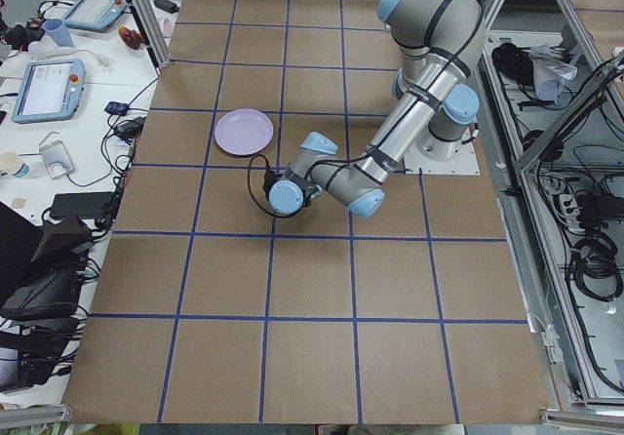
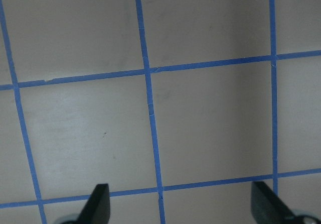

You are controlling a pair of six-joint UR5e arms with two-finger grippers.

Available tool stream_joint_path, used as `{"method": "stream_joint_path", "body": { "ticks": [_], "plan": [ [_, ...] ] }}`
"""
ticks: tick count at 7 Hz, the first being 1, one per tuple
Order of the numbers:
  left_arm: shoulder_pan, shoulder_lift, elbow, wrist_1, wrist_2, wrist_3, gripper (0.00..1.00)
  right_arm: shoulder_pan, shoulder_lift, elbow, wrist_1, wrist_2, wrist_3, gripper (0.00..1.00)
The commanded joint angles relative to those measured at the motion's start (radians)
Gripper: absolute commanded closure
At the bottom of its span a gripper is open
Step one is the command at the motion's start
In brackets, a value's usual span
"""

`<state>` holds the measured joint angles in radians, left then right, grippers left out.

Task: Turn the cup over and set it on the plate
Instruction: 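Lift the cup with the left gripper, rotating it upright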

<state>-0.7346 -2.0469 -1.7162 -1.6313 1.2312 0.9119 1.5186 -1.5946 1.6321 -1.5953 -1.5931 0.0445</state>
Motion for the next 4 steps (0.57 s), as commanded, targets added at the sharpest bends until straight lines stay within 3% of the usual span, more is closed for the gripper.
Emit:
{"method": "stream_joint_path", "body": {
  "ticks": [1, 2, 3, 4],
  "plan": [
    [0.0, -0.012, -0.013, -0.004, -0.027, 0.007, 0.17, 0.0, -0.001, 0.0, 0.0, -0.001, 0.0, 0.0],
    [0.0, -0.013, -0.013, -0.007, -0.027, -0.005, 0.78, 0.0, 0.001, 0.0, 0.0, -0.001, 0.0, 0.0],
    [0.0, -0.012, -0.008, -0.001, -0.025, -0.005, 0.98, 0.0, -0.001, -0.001, 0.0, -0.001, 0.0, 0.0],
    [0.0, -0.003, -0.002, 0.002, -0.024, -0.014, 1.0, 0.0, 0.001, 0.0, 0.0, -0.001, 0.0, 0.0]
  ]
}}
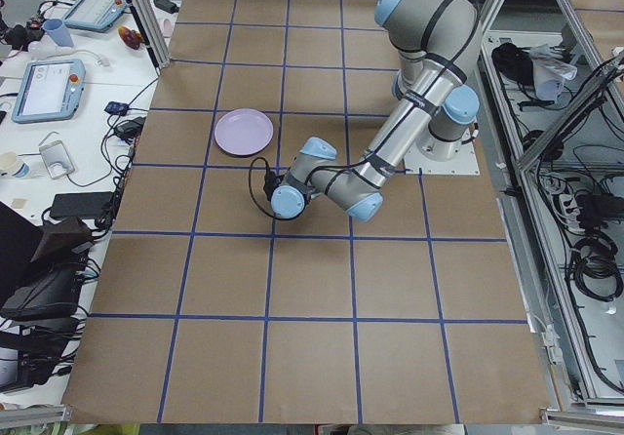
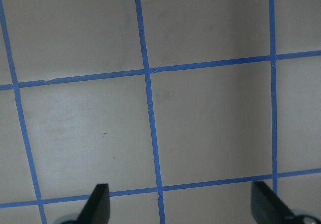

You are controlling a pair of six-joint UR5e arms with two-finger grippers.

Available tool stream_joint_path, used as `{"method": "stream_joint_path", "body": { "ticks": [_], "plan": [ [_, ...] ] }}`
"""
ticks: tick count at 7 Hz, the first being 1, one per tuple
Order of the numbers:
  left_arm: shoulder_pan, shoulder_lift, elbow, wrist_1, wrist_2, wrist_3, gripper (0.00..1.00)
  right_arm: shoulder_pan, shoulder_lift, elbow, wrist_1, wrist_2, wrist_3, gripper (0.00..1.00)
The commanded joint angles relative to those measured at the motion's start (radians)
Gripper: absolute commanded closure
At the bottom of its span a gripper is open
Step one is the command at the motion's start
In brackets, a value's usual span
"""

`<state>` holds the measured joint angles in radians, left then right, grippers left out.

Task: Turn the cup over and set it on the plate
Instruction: 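Lift the cup with the left gripper, rotating it upright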

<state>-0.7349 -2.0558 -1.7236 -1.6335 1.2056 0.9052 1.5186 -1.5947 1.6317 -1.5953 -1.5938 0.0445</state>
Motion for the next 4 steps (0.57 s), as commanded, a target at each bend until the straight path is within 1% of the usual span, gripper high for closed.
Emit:
{"method": "stream_joint_path", "body": {
  "ticks": [1, 4],
  "plan": [
    [-0.004, 0.032, 0.012, 0.007, 0.008, -0.072, 1.0, 0.0, -0.001, 0.0, 0.0, 0.001, 0.0, 0.0],
    [-0.017, 0.068, 0.041, 0.006, 0.011, -0.188, 1.0, 0.0, -0.001, 0.0, 0.0, 0.001, 0.0, 0.0]
  ]
}}
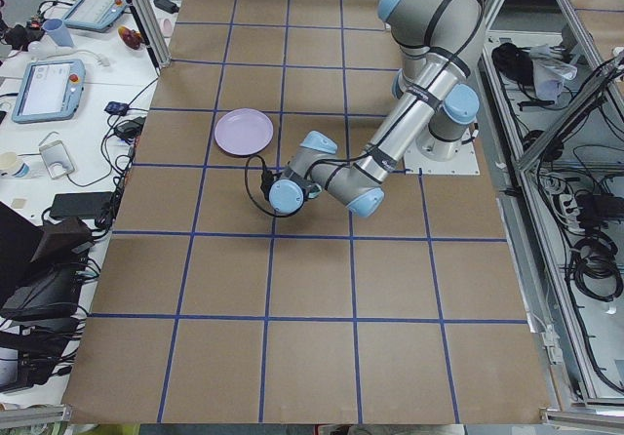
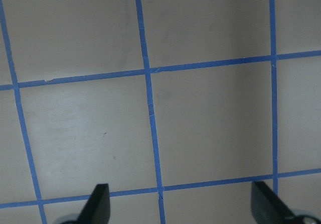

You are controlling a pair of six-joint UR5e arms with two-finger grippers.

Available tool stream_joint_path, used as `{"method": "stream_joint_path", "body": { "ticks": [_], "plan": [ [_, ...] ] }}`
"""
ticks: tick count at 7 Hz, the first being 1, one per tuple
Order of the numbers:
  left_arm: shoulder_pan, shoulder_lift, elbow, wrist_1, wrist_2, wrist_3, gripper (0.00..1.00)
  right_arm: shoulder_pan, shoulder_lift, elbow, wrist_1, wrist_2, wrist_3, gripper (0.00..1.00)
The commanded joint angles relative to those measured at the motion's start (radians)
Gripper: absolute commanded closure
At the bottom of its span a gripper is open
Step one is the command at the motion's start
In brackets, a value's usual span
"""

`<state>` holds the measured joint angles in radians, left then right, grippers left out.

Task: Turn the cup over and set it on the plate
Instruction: 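Lift the cup with the left gripper, rotating it upright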

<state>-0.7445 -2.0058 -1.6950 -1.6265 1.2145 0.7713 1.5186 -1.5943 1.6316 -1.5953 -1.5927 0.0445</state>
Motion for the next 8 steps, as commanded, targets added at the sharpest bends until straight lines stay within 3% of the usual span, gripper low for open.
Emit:
{"method": "stream_joint_path", "body": {
  "ticks": [1, 2, 6, 8],
  "plan": [
    [-0.009, 0.031, 0.029, -0.006, 0.003, -0.119, 1.0, 0.0, 0.001, 0.001, 0.0, 0.0, 0.0, 0.0],
    [-0.027, 0.053, 0.055, -0.009, 0.014, -0.136, 1.0, 0.0, -0.001, 0.001, 0.0, 0.0, 0.0, 0.0],
    [-0.229, 0.108, 0.231, 0.008, 0.244, -0.308, 1.0, 0.0, 0.001, -0.001, 0.0, 0.0, 0.0, 0.0],
    [-0.344, 0.088, 0.259, 0.143, 0.249, -0.345, 1.0, 0.0, 0.001, -0.001, 0.0, 0.002, 0.0, 0.0]
  ]
}}
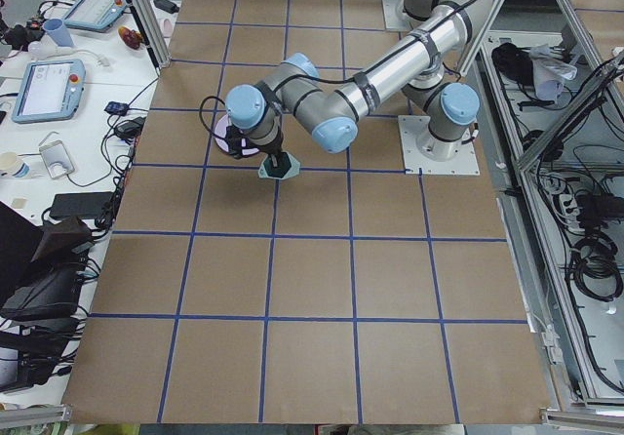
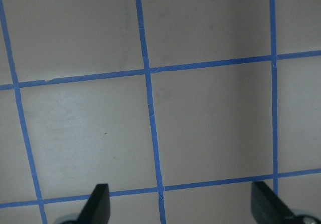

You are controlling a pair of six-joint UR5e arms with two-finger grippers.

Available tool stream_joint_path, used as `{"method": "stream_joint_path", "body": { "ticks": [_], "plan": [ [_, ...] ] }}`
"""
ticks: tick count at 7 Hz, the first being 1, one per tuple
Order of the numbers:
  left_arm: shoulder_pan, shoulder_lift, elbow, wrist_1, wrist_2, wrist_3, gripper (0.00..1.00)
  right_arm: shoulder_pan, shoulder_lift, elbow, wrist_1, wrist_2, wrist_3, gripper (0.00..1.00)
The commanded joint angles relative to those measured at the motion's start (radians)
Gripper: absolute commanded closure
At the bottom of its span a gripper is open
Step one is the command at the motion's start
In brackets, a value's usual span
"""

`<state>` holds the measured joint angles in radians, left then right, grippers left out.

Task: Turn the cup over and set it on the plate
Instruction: 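Carry the upright cup over the plate and lower it onto it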

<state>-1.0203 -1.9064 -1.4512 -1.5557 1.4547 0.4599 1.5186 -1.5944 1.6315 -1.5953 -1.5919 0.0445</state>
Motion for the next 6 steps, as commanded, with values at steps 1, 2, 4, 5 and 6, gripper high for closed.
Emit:
{"method": "stream_joint_path", "body": {
  "ticks": [1, 2, 4, 5, 6],
  "plan": [
    [-0.117, -0.019, 0.008, 0.147, 0.009, -0.068, 1.0, 0.0, 0.001, 0.001, 0.0, 0.001, 0.0, 0.0],
    [-0.171, -0.025, 0.008, 0.184, 0.066, -0.073, 1.0, 0.0, 0.001, 0.001, 0.0, 0.001, 0.0, 0.0],
    [-0.294, -0.049, 0.005, 0.273, 0.117, -0.079, 1.0, 0.0, 0.001, -0.001, 0.0, 0.001, 0.0, 0.0],
    [-0.34, -0.062, 0.005, 0.278, 0.137, -0.117, 1.0, 0.0, 0.001, -0.001, 0.0, 0.001, 0.0, 0.0],
    [-0.377, -0.068, 0.002, 0.282, 0.142, -0.13, 1.0, 0.0, 0.001, 0.001, 0.0, 0.0, 0.0, 0.0]
  ]
}}
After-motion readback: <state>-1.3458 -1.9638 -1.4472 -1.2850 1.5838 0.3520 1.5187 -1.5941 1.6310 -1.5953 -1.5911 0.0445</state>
